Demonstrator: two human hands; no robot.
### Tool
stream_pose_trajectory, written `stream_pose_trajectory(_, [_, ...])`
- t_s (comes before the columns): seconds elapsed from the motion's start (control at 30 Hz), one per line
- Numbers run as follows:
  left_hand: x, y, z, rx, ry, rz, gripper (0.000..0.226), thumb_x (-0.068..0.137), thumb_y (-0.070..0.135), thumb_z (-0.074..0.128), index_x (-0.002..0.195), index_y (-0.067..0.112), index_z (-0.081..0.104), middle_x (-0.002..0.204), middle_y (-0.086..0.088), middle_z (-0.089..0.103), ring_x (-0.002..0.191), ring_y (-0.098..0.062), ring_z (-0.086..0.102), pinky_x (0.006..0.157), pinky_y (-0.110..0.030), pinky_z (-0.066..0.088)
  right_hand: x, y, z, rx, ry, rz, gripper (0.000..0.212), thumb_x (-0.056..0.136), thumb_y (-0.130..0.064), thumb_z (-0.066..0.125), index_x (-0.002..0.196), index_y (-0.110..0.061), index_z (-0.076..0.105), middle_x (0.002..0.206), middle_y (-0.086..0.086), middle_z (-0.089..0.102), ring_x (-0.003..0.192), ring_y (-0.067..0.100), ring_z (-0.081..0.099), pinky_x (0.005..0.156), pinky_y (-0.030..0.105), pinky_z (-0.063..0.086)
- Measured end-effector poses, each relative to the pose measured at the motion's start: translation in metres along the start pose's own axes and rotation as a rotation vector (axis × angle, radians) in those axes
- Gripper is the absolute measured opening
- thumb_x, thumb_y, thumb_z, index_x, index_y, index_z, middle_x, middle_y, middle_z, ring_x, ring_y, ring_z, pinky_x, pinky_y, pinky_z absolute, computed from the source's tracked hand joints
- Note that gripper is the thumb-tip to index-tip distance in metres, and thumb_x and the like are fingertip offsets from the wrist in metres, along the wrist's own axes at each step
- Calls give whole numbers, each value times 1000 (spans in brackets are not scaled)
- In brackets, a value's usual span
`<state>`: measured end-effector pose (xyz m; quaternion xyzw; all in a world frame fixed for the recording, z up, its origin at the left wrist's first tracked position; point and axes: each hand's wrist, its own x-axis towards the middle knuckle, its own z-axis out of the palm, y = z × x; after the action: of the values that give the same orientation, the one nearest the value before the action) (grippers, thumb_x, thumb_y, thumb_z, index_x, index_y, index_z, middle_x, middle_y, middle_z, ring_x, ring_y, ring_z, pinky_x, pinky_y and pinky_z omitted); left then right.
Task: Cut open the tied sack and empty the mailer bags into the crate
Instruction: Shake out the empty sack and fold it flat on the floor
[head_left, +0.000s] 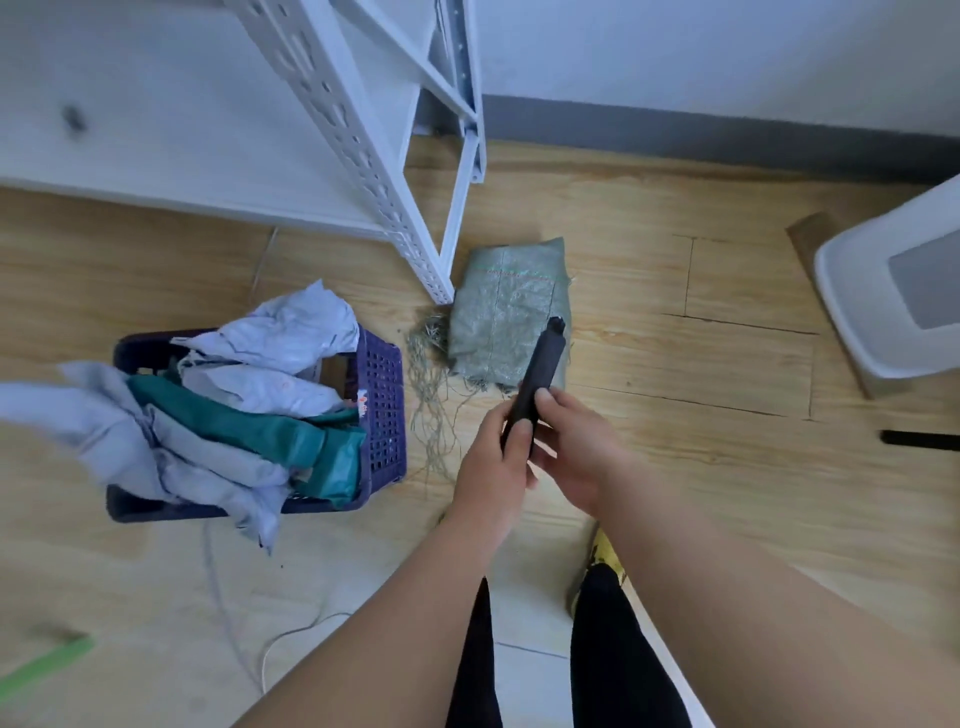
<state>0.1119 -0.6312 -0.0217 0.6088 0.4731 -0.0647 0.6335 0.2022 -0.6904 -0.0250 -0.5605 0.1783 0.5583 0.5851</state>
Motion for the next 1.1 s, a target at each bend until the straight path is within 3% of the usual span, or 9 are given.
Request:
stream_pose_trajectory(0.13, [-24,40,-17,47,32,56,20,100,33,41,116,28,51,75,1,62,46,-4,50,52,-21,39,-41,-34,27,-65,7,-75,18,99,-24,49,99,-11,61,86,7,65,69,22,59,50,28,48])
stream_pose_trajectory(0.3, [-51,83,-49,111,85,138,20,99,35,42,108,21,53,79,-3,65,45,-4,49,43,-12,35,-80,-58,73,-176,39,-165,20,92,-24,61,104,-8,62,95,12,62,84,25,51,75,40,44])
stream_pose_trajectory(0.43, [-78,102,-76,115,171,169,18,99,34,42,104,19,52,83,-1,62,61,-14,52,53,-23,37,-110,-70,106,-283,-18,-206,24,92,-19,60,108,-1,61,94,13,62,83,25,57,88,48,51])
stream_pose_trajectory(0.53, [-102,118,-92,47,263,189,20,99,35,43,107,19,53,84,0,62,65,-13,52,56,-27,37,-135,-83,131,-342,-94,-236,24,94,-18,58,109,1,60,83,9,61,66,16,59,61,29,53])
stream_pose_trajectory(0.57, [-110,126,-96,13,291,195,21,99,36,43,107,20,53,85,1,62,65,-12,52,56,-27,37,-145,-89,141,-365,-104,-247,22,94,-18,58,108,-1,61,83,7,62,65,14,60,60,25,52])
stream_pose_trajectory(0.7, [-141,170,-119,-108,389,229,24,99,38,42,107,19,54,85,-2,62,70,-19,53,63,-29,40,-183,-120,178,-473,-154,-337,14,96,-17,53,96,-6,61,88,14,61,76,21,57,79,35,52])
stream_pose_trajectory(0.83, [-164,207,-144,-282,518,277,22,100,33,40,108,18,53,100,-7,67,86,-35,61,71,-31,44,-215,-147,212,-617,-215,-400,20,96,-15,50,107,-4,63,100,14,68,87,21,63,87,39,53])
stream_pose_trajectory(0.97, [-171,217,-165,-255,551,344,30,96,28,52,124,20,44,112,-2,61,84,-16,61,69,-26,46,-221,-166,241,-636,-225,-452,14,95,-10,53,90,-14,65,93,8,70,86,19,65,86,38,54])
stream_pose_trajectory(1.1, [-159,204,-199,36,678,378,25,89,19,61,112,25,56,107,1,58,81,-7,61,71,-24,49,-205,-167,274,-659,-202,-460,12,94,-9,54,90,-14,65,97,9,71,81,18,67,67,27,52])
